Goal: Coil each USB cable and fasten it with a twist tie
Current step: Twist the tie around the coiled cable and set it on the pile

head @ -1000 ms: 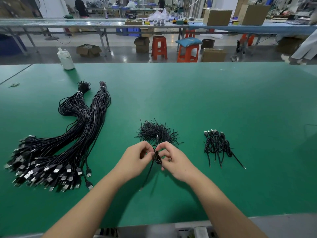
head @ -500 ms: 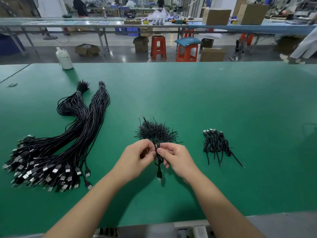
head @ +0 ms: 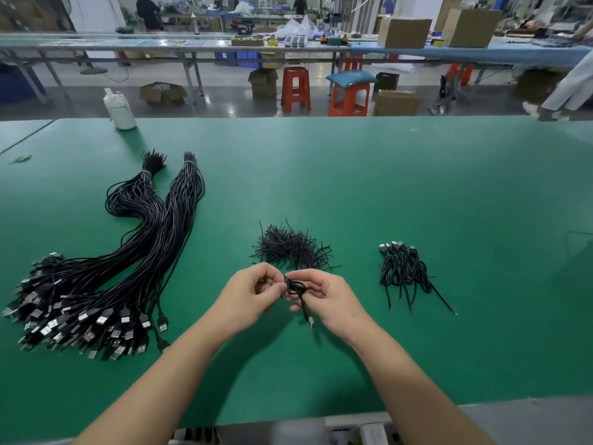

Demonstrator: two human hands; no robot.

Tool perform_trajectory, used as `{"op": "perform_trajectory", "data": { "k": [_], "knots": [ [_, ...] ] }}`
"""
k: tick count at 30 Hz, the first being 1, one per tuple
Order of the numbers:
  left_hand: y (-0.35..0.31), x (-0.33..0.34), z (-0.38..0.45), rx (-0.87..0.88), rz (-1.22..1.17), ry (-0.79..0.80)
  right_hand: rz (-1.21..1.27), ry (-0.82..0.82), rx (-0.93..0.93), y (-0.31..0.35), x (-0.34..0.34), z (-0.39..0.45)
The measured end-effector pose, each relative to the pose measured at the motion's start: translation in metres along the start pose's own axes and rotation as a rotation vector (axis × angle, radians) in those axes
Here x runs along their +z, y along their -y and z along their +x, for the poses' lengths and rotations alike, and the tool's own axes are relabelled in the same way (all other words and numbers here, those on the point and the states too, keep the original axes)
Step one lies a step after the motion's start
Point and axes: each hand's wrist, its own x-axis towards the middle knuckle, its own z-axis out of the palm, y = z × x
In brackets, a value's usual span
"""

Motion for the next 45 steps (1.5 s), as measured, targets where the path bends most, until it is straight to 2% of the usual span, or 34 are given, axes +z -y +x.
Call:
{"op": "perform_trajectory", "data": {
  "k": [6,10,15,18,22,26,31,38,42,45],
  "knots": [
    [0.003,0.003,-0.004,0.087,0.068,-0.020,-0.215,-0.083,0.016,-0.003,-0.006,0.003],
    [0.000,0.008,-0.007,0.254,0.314,-0.095,-0.238,-0.064,0.049,-0.002,-0.008,0.003],
    [0.006,0.014,-0.006,0.577,0.662,-0.134,-0.043,0.001,0.193,0.003,-0.012,0.003],
    [0.021,0.019,-0.001,0.639,0.819,-0.146,-0.082,-0.012,0.229,-0.002,-0.016,0.004],
    [0.052,0.024,0.010,0.517,0.786,-0.195,-0.235,-0.151,0.304,-0.016,-0.030,0.016],
    [0.093,0.008,0.021,0.320,0.889,-0.190,-0.682,-0.292,0.399,-0.026,-0.063,0.035],
    [0.113,-0.002,0.025,0.241,0.930,-0.248,-1.094,-0.344,0.443,-0.030,-0.099,0.062],
    [0.116,0.000,0.025,0.210,0.896,-0.304,-1.399,-0.386,0.437,-0.026,-0.122,0.083],
    [0.116,0.000,0.025,0.198,0.887,-0.310,-1.380,-0.515,0.397,-0.034,-0.144,0.076],
    [0.115,0.000,0.024,0.192,0.875,-0.311,-1.449,-0.526,0.309,-0.039,-0.150,0.066]
  ]
}}
